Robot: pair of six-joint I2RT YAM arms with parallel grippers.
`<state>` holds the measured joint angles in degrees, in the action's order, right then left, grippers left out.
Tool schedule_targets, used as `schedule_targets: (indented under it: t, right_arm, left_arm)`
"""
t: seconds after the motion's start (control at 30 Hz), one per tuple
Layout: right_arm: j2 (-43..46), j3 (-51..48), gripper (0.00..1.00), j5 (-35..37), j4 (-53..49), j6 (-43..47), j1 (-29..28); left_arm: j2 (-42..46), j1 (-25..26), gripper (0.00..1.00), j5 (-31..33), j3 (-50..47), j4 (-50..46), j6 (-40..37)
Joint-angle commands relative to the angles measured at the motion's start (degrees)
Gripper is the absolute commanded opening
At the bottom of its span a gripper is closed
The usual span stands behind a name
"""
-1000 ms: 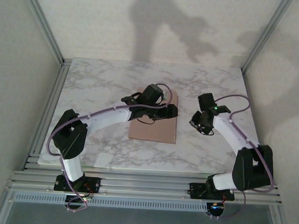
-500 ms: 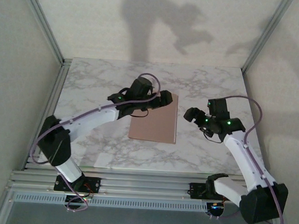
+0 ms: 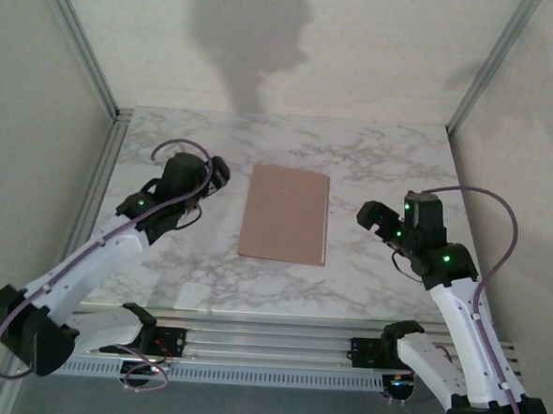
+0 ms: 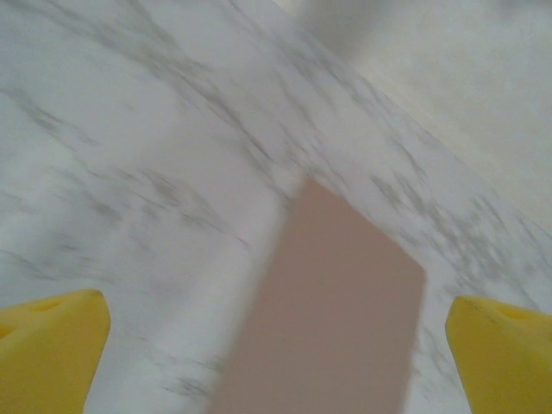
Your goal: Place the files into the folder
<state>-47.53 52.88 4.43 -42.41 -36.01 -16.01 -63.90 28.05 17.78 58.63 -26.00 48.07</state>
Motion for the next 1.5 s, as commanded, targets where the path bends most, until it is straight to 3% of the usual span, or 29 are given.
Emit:
schedule_targets:
  t: [0.0,0.13,0.27,0.47,0.63,0.83,1.23,1.47]
  right_arm:
    - [3.05,-6.18,0.99,13.17,12.45,7.49,-0.15]
    - [6.48,-18.81,0.99,20.92,30.94,20.08,-0.08]
    - [4.56,-26.36,0.99,21.92,41.69,28.94,0.06]
    - [-3.15,-36.55,0.99,21.95,54.8,30.06,2.49]
    - [-12.03,-36.41,0.99,16.31,62.86,32.36,3.89]
    - [-21.47,-34.59,0.99,9.78,74.15,33.48,7.5]
    - [-38.91,-32.63,0.99,2.8,91.88,31.26,13.9]
    - [-39.23,-34.73,0.99,2.91,96.17,31.19,13.99]
  left_arm:
    - [5.4,-0.07,1.0,20.21,-4.85,-4.3,-0.25]
    - [15.92,-0.1,0.99,30.62,-18.49,11.07,-9.95]
    - [24.0,-1.58,0.99,36.37,-30.56,23.01,-18.25]
    - [22.62,-10.31,0.99,24.36,-41.64,38.0,-31.33]
    - [15.98,-18.83,1.0,13.57,-47.87,56.42,-36.23]
    - [5.69,-26.06,1.0,6.08,-50.63,70.1,-37.24]
    - [-12.12,-33.93,1.0,-6.1,-46.42,88.22,-39.65]
    - [-16.54,-34.4,1.0,-8.81,-49.9,100.18,-37.69]
